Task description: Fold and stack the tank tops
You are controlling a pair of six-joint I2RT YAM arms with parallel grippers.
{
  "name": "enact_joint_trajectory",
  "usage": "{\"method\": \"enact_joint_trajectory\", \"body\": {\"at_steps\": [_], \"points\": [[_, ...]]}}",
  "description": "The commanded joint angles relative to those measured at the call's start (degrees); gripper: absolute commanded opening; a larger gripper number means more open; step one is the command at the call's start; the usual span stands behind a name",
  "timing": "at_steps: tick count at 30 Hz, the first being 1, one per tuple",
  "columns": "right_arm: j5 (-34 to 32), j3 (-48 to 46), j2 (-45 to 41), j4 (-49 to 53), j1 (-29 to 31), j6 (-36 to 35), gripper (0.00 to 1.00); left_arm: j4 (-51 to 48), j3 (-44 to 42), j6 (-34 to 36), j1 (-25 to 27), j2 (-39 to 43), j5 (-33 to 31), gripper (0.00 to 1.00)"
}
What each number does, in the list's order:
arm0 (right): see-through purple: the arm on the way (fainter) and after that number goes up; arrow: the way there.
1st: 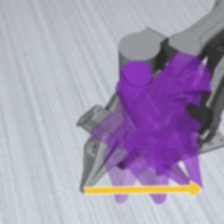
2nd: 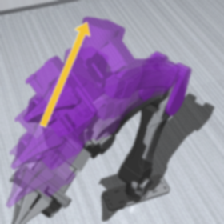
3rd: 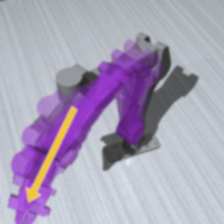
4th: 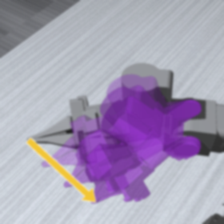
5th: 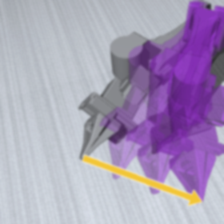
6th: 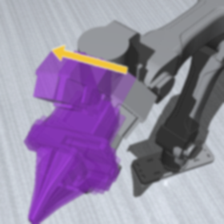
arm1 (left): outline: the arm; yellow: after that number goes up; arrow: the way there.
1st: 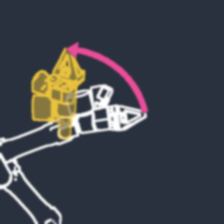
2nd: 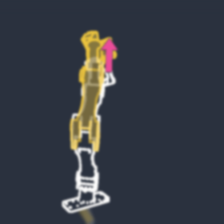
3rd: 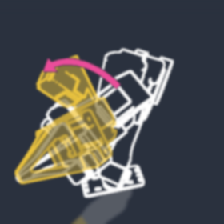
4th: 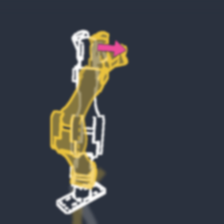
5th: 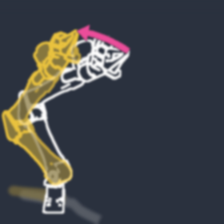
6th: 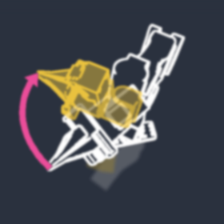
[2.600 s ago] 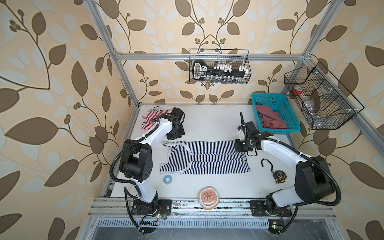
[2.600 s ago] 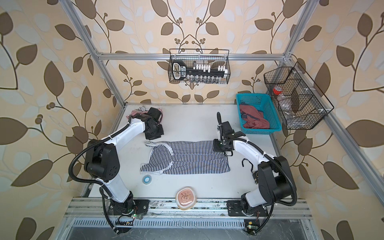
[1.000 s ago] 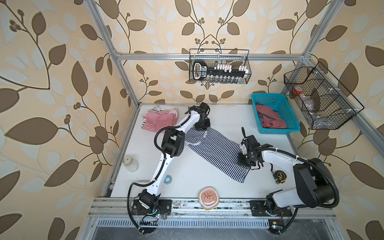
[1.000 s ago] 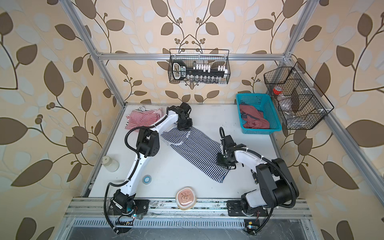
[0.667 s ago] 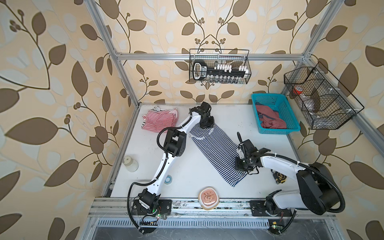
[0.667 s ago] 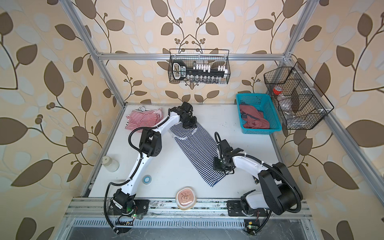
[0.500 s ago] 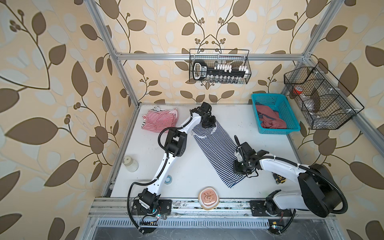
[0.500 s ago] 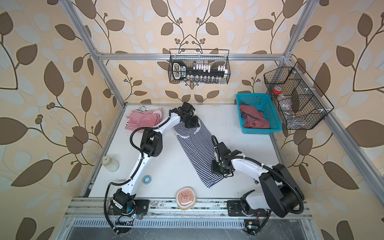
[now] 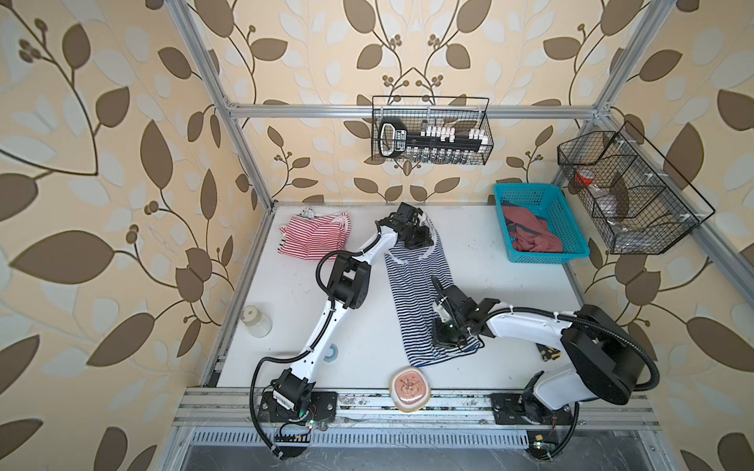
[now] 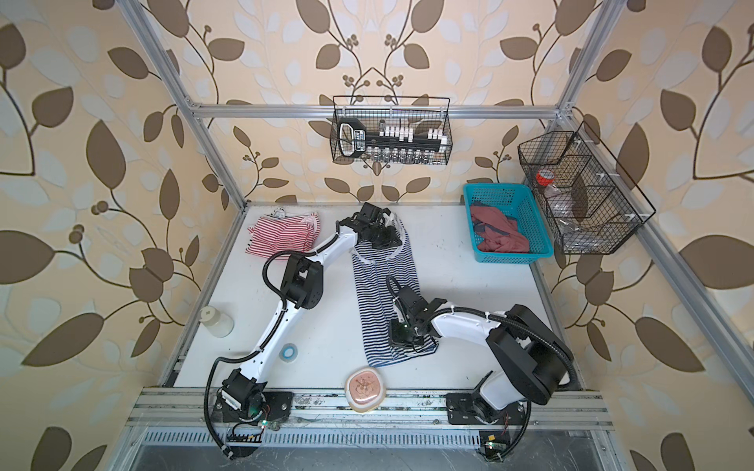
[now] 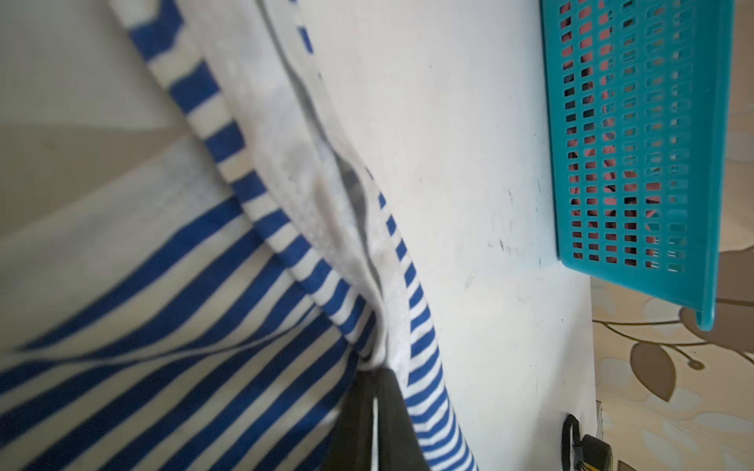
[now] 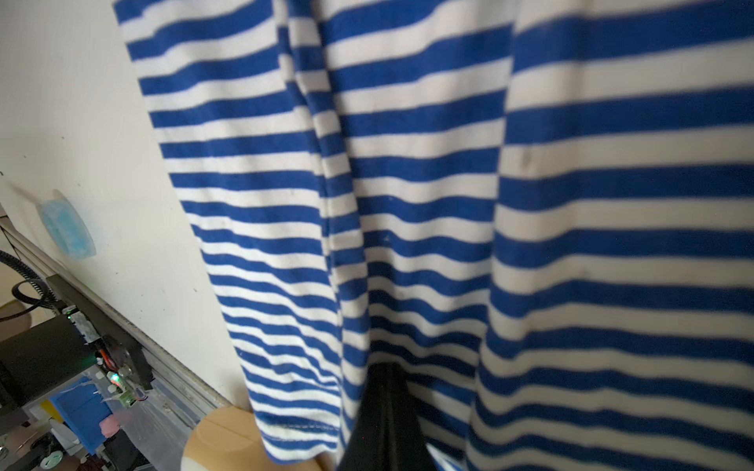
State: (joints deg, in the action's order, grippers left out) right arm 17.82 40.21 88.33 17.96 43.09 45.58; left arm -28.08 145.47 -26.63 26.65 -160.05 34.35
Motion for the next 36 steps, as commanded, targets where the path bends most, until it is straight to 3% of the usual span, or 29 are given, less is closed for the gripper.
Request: {"method": "enact_joint_trajectory", "body": {"at_steps": [1,7,11,16,18,24,28,32,36], "points": [[0.31,2.2,4.17,0.96,2.64,2.85,0.02,0.64,1.63,4.04,-0.12,-0.01,-0.52,0.08],[-0.8,7.22,5.9,0.78,3.67,2.74,0.11,-0.36,0.8,6.39,-0.49,4.15,-0.76,0.11],[-3.49,10.74,3.66,3.66,3.67,1.05,0.16,-0.52,-2.88,8.11,-0.66,10.59,-2.26,0.24],[-5.77,12.39,-2.62,6.61,3.58,0.14,0.23,-0.41,-9.04,10.1,-0.76,20.54,-5.44,0.51],[-7.02,12.77,-5.44,8.96,3.43,-0.44,0.26,-0.23,-11.21,10.67,-0.73,24.25,-5.99,0.57],[-10.35,11.31,-13.13,17.81,-0.45,-4.08,0.29,-10.61,-15.23,11.69,-0.71,33.24,-12.34,0.58],[-9.83,6.73,-15.8,20.34,-6.65,-7.89,0.21,-18.75,-26.97,7.49,-0.73,41.37,-17.07,0.57],[-9.3,3.71,-14.34,20.48,-10.77,-11.93,0.08,-17.12,-45.46,5.22,-0.66,49.73,-14.94,0.45],[-8.69,2.54,-10.75,19.06,-10.36,-13.41,0.0,-16.94,-58.31,4.24,-0.64,55.72,-16.22,0.3]]}}
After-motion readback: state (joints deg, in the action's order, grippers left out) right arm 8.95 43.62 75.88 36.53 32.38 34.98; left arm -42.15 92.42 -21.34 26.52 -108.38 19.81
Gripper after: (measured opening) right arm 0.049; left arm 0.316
